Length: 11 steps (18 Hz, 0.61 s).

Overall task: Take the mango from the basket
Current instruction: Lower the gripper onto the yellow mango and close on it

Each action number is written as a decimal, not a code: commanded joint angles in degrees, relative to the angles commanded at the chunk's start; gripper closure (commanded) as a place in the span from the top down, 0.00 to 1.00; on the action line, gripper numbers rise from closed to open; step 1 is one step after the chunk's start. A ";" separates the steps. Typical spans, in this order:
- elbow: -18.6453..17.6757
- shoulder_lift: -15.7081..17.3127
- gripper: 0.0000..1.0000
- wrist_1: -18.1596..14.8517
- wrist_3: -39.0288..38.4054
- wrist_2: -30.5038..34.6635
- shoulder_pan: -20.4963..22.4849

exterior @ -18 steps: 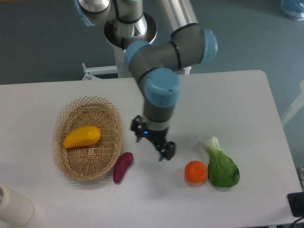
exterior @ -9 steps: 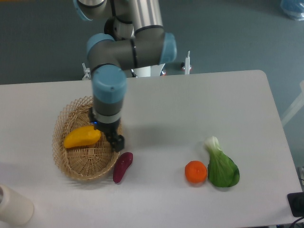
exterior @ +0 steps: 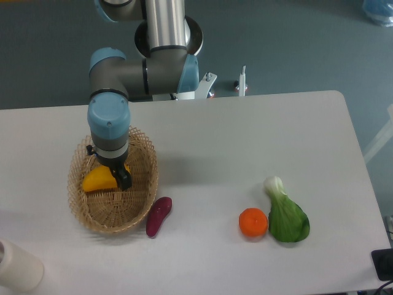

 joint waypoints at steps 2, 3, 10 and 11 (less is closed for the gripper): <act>0.00 -0.97 1.00 0.71 -0.26 0.09 -0.79; 0.00 -1.15 1.00 0.71 -0.87 0.09 -0.88; 0.17 -2.91 0.88 1.84 -3.87 0.00 -1.14; 0.26 -2.91 0.64 2.29 -4.04 0.00 -1.23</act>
